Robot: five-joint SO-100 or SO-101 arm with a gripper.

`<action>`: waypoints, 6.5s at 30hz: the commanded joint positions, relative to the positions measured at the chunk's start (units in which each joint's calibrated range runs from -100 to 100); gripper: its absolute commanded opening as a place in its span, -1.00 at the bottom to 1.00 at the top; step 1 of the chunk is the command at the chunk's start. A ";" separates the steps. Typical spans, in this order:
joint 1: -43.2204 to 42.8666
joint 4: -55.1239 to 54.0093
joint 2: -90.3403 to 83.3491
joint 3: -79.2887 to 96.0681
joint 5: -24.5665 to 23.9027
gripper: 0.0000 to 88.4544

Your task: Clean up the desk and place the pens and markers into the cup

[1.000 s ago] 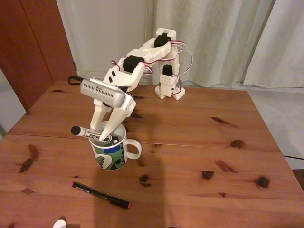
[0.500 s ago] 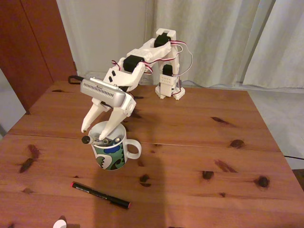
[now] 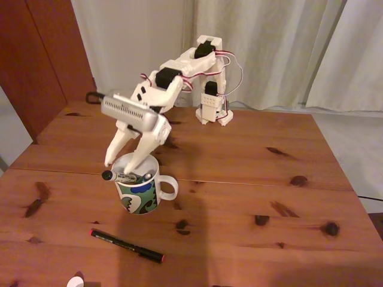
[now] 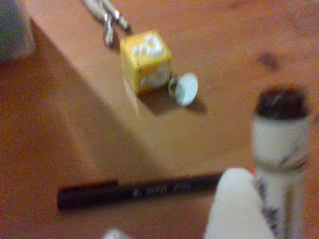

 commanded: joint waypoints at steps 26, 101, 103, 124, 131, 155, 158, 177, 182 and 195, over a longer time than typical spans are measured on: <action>-4.63 26.41 -69.07 50.00 -2.76 -0.98; -20.96 42.84 -112.10 106.99 -3.07 -0.98; -20.96 42.84 -112.10 106.99 -3.07 -0.98; -20.96 42.84 -112.10 106.99 -3.07 -0.98; -20.96 42.84 -112.10 106.99 -3.07 -0.98; -20.96 42.84 -112.10 106.99 -3.07 -0.98; -20.96 42.84 -112.10 106.99 -3.07 -0.98; -20.96 42.84 -112.10 106.99 -3.07 -0.98; -20.96 42.84 -112.10 106.99 -3.07 -0.98; -20.96 42.84 -112.10 106.99 -3.07 -0.98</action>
